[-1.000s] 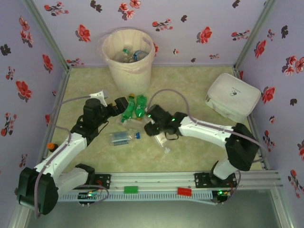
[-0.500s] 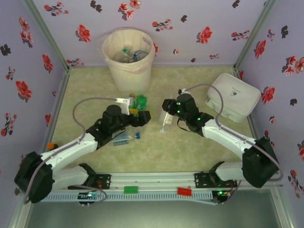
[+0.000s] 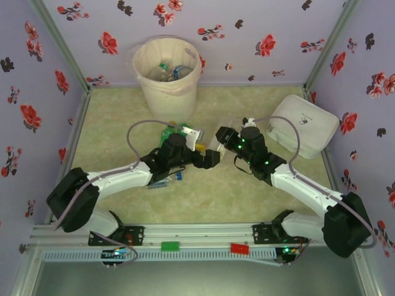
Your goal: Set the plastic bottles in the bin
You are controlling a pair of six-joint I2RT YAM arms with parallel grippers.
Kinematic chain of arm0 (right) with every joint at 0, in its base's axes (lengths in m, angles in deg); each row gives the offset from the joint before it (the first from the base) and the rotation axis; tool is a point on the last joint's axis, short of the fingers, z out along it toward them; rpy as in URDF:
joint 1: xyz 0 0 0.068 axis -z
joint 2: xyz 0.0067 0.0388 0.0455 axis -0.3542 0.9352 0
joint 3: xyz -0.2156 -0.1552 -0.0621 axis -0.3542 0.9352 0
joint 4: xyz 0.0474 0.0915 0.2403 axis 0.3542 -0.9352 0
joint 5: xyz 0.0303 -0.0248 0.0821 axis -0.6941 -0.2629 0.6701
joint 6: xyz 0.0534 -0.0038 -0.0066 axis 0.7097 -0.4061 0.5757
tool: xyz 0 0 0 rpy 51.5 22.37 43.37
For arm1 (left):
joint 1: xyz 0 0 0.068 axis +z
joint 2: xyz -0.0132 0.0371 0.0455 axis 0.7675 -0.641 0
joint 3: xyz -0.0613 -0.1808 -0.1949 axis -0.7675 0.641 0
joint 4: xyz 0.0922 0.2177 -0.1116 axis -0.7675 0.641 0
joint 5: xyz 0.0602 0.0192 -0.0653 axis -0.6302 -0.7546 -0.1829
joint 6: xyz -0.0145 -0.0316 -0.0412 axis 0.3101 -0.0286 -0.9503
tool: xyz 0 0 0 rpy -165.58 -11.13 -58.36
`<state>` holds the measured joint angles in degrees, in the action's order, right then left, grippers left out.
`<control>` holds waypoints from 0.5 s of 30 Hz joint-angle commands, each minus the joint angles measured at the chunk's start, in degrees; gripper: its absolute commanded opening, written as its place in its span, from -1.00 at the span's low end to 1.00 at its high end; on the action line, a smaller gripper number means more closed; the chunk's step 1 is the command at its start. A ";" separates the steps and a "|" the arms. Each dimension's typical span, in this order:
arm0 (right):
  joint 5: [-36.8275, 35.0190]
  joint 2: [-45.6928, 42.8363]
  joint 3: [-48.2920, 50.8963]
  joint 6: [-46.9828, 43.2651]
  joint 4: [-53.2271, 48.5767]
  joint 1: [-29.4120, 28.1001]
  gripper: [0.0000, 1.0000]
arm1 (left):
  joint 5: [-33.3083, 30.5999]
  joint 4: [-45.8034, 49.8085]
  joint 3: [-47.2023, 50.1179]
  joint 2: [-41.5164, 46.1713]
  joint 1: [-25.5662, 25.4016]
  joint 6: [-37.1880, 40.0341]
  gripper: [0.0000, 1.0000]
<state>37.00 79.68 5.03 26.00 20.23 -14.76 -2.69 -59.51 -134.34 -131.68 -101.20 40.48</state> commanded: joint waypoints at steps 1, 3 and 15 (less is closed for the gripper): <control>0.64 -2.59 0.97 1.88 2.08 0.35 -0.16 | 2.54 -1.98 -3.03 -2.71 -0.32 2.40 0.94; 0.72 -3.30 1.44 2.24 2.19 0.35 -0.16 | 3.50 -2.12 -4.01 -4.13 -0.26 2.28 0.89; -0.28 -4.40 2.27 2.66 2.46 0.35 0.04 | 6.38 -3.92 -5.95 -6.64 -0.26 1.46 0.05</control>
<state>37.09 76.58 7.28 27.83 20.47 -14.72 3.24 -61.58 -139.39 -138.07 -101.62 42.07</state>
